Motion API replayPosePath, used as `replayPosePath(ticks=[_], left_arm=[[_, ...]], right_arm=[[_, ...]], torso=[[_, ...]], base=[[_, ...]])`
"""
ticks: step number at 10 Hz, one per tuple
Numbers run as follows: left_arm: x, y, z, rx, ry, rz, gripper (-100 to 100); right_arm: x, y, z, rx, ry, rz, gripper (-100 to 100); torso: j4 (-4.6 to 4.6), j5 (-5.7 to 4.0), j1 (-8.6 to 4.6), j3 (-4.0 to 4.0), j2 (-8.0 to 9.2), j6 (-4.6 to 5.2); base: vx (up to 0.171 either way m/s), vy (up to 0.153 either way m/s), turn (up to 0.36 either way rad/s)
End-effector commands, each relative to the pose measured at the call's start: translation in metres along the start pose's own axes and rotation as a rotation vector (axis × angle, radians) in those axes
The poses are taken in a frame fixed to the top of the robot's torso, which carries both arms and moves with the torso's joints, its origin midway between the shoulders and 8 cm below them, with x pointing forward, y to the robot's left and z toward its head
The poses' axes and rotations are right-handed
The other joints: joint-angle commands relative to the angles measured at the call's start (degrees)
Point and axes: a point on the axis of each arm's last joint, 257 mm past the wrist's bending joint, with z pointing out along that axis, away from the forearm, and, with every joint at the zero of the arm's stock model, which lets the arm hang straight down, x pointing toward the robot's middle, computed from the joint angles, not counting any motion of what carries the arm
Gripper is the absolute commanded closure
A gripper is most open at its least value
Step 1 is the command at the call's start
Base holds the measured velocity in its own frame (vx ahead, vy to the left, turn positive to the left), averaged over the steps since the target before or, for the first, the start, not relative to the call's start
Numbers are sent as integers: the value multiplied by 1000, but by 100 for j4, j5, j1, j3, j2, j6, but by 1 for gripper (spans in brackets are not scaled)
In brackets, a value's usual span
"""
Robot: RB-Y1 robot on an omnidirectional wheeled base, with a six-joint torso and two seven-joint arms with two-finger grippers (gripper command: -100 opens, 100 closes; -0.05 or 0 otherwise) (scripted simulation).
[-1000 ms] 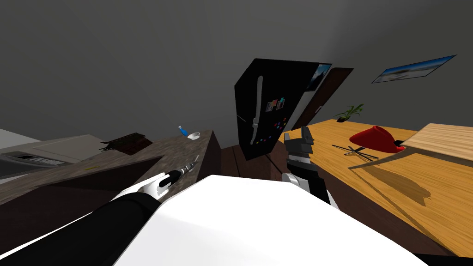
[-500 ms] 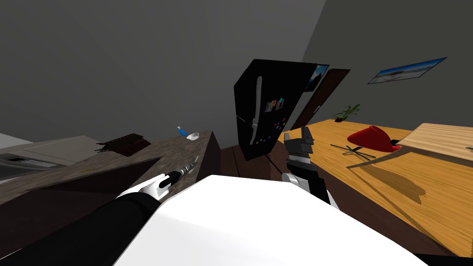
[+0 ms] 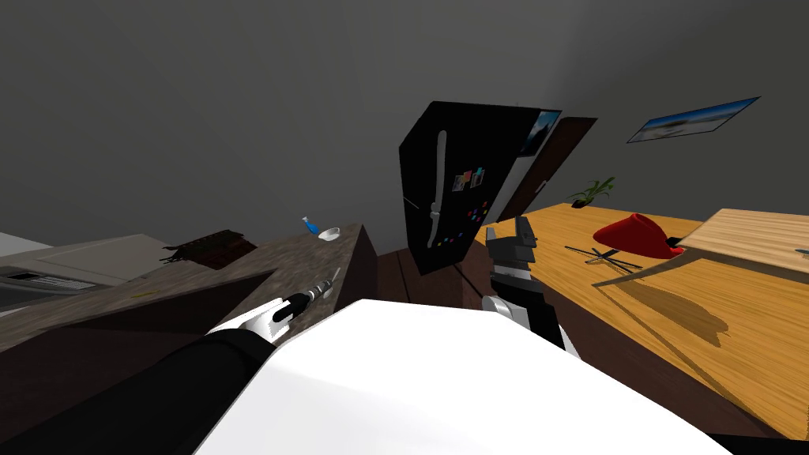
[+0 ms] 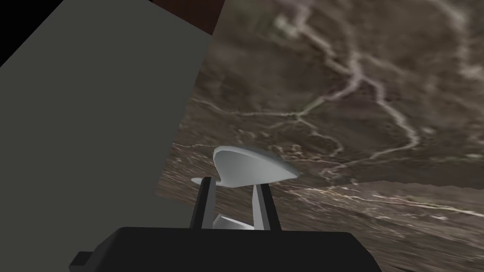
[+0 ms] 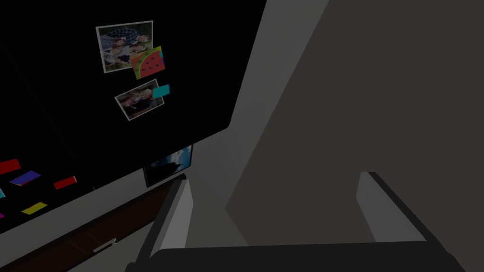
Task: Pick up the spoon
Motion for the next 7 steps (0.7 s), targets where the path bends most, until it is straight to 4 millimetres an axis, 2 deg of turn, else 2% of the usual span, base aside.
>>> replayPosePath(ticks=[1,2,3,4,6,7], left_arm=[[0,0,0,0,0,0,100],[0,0,0,0,0,0,100],[0,0,0,0,0,0,0],[-3,-7,-4,5,3,6,100],[-4,-9,-3,8,3,8,100],[-5,-9,-4,8,3,8,0]], right_arm=[[0,0,0,0,0,0,0],[0,0,0,0,0,0,0],[0,0,0,0,0,0,0],[0,0,0,0,0,0,0],[0,0,0,0,0,0,0],[0,0,0,0,0,0,0]], torso=[[0,0,0,0,0,0],[0,0,1,0,0,0],[0,0,1,0,0,0],[0,0,1,0,0,0],[1,-2,1,6,11,-5],[1,0,1,4,8,-2]], base=[[0,0,0],[0,0,0],[0,0,0],[-16,6,50],[-20,5,49],[0,0,0]])
